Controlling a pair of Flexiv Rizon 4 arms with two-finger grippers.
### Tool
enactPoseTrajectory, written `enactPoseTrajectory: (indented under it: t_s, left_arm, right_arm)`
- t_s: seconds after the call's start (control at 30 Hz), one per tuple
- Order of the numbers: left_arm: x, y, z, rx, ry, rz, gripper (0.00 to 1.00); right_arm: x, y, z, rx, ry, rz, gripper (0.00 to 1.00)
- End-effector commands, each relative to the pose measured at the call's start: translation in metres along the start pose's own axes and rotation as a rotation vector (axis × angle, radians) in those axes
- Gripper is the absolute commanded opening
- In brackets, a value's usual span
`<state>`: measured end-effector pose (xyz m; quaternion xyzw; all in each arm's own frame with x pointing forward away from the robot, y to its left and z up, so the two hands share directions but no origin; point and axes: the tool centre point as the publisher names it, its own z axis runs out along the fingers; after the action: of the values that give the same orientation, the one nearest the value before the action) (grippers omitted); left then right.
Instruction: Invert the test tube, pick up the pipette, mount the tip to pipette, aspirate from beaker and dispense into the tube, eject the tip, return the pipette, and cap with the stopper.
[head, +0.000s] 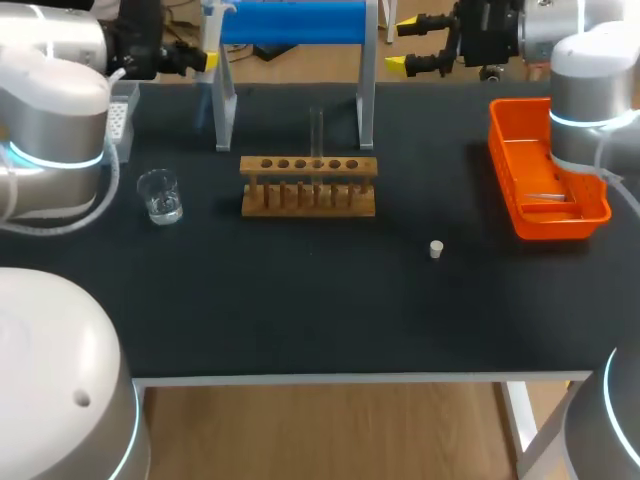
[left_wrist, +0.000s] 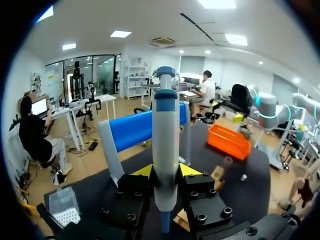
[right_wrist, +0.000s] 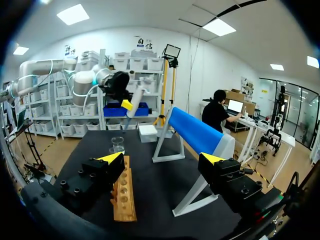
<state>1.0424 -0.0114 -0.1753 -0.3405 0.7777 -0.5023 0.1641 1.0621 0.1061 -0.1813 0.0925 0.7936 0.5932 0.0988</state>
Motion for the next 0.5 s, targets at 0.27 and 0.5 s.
enactPoseTrajectory:
  t_s: [0.27,0.5]
  left_arm:
    - [-0.008,-0.011,0.022,-0.046,-0.073,-0.038,0.0]
    - [-0.014,-0.017,0.03,-0.065,-0.119,-0.061,0.0]
  right_arm:
    - [-0.001,0.0,-0.001,0.004,0.004,0.001,1.0]
    - [-0.001,0.0,-0.001,0.004,0.004,0.001,1.0]
